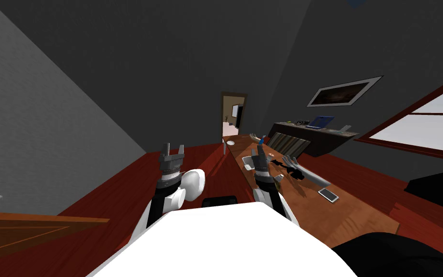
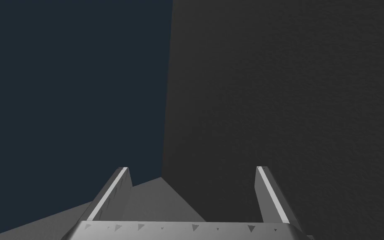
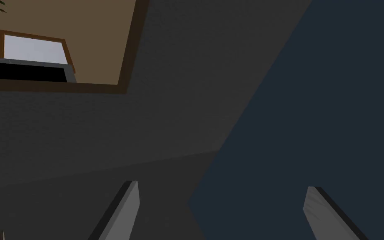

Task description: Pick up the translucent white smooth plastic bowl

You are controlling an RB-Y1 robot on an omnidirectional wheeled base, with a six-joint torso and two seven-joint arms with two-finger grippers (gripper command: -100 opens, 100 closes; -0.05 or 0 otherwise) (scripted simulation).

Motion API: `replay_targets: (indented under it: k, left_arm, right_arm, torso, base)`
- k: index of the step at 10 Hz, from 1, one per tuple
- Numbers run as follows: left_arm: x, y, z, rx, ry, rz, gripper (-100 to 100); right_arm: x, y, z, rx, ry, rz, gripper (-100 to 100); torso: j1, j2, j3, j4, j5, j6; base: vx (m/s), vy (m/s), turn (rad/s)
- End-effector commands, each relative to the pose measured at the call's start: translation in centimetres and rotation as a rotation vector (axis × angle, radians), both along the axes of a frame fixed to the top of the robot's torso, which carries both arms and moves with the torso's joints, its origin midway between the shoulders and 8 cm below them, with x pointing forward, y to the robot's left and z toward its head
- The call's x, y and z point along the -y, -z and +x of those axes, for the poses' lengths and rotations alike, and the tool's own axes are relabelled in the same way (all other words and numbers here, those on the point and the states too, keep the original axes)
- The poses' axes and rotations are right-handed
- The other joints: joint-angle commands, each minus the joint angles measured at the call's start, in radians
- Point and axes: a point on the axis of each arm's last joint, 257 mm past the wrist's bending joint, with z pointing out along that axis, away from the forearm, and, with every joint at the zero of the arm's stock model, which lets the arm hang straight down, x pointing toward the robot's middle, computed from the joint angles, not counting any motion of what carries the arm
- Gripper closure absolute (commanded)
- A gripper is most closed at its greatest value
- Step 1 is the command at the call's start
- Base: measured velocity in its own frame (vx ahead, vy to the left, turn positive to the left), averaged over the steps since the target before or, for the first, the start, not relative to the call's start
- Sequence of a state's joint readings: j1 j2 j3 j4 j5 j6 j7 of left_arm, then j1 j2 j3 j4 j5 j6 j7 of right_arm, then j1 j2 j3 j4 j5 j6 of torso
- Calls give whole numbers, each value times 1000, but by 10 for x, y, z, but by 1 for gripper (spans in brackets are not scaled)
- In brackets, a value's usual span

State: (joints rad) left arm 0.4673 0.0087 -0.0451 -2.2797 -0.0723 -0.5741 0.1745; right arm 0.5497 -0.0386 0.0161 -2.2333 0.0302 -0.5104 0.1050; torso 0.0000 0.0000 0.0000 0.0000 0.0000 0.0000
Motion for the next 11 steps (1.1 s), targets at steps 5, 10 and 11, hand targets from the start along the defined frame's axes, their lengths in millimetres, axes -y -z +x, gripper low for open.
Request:
replay_targets:
  k: [5, 10, 11]
  left_arm:
    - [0, 0, 0, 0, 0, 0, 0]
    - [0, 0, 0, 0, 0, 0, 0]
    - [0, 0, 0, 0, 0, 0, 0]
  right_arm:
    - [-37, 32, 17, -74, -65, -254, -100]
    - [-65, 71, 27, -131, -120, -502, -100]
    - [-72, 87, 29, -149, -139, -586, -100]
  torso:
    - [1, 1, 0, 0, 0, 0]
    - [1, 1, 1, 0, 0, 0]
    - [1, 1, 1, 0, 0, 0]
  base:
    - [-13, 14, -23]
    - [-17, 13, -23]
    - [-16, 17, -30]
